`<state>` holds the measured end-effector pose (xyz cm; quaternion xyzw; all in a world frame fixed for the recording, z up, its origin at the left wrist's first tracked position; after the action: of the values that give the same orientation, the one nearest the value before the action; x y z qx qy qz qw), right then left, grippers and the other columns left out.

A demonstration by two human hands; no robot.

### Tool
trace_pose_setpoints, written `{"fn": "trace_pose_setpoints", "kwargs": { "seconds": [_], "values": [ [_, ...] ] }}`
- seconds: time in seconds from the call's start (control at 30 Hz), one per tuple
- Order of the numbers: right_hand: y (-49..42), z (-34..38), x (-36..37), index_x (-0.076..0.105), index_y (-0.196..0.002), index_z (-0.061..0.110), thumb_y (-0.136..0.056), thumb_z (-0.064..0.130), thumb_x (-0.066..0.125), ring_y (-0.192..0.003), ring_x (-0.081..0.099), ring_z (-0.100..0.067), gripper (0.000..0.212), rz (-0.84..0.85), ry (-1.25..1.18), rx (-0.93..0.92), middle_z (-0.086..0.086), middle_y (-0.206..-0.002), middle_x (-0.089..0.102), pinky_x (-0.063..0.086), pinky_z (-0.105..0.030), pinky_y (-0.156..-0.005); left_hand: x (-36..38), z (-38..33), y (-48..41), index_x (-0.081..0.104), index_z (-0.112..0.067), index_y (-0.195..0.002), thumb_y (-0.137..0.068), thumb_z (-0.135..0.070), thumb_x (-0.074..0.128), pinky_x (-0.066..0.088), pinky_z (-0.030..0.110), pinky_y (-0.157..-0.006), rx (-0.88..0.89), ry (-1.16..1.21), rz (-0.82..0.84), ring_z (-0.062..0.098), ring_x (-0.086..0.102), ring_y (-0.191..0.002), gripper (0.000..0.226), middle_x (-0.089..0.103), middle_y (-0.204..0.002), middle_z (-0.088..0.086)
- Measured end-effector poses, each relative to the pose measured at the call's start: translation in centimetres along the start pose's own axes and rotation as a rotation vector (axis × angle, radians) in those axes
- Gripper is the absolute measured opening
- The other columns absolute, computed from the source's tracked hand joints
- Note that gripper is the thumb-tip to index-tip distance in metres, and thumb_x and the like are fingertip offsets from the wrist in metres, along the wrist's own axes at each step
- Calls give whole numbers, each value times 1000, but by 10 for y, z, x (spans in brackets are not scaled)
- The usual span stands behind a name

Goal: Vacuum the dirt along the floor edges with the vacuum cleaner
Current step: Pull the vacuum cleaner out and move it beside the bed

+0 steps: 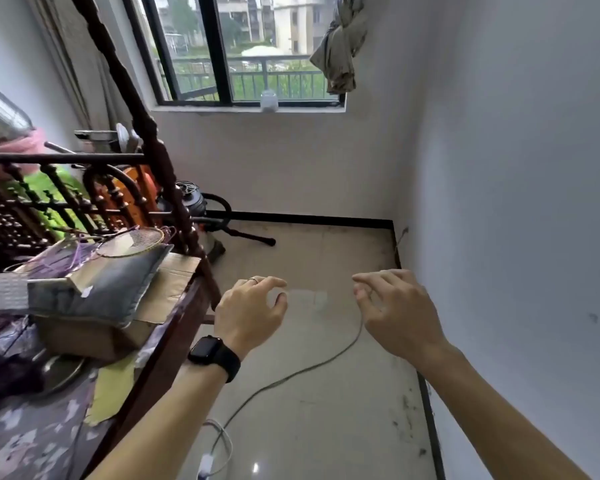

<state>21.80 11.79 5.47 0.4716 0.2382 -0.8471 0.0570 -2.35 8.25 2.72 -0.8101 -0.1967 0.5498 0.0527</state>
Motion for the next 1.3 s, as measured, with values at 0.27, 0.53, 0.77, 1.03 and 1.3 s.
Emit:
{"fn": "trace_pose_setpoints", "kwargs": {
  "seconds": [0.27,0.53,0.77,1.03,1.3],
  "values": [
    [-122,-22,73,72,-126,30,-104,39,52,-129,50,-16,31,86,4,18,12,-125,71,43,-42,-107,34,49,-127,67,-40,-113,-86,-41,59,47,34,-84,-12,5,-11,18,60,-107,28,67,-115,-12],
    [-248,-26,114,69,-131,30,-105,39,52,-134,46,-16,32,102,-3,41,12,-130,69,40,-46,-111,57,84,-254,67,-39,-115,-88,-41,60,47,33,-82,-46,31,4,20,59,-109,28,66,-119,-11],
    [-354,-55,182,71,-128,32,-104,40,55,-133,47,-14,30,124,-33,48,15,-128,69,41,-40,-109,106,124,-355,66,-39,-117,-89,-42,58,45,32,-83,-92,15,50,19,59,-108,29,65,-119,-11],
    [-513,-92,266,67,-133,36,-104,43,51,-136,42,-10,33,274,-74,0,19,-132,66,32,-31,-107,159,171,-489,66,-40,-117,-89,-41,56,46,31,-87,-254,-21,60,17,59,-109,29,65,-120,-13],
    [-670,-71,356,66,-134,37,-104,44,52,-137,41,-9,34,407,-120,-109,17,-132,66,34,-32,-109,177,261,-592,67,-39,-114,-88,-41,55,48,31,-87,-446,-80,35,16,61,-106,28,66,-119,-13]
  ]
}}
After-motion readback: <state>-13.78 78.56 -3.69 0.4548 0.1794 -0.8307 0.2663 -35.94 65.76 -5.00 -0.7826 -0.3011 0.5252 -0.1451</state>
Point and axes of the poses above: each hand's wrist, its own y-axis away from the middle knuckle, its own x-axis out of the palm, z = x × y, the point moved 9 cm from there along -y, towards the middle knuckle
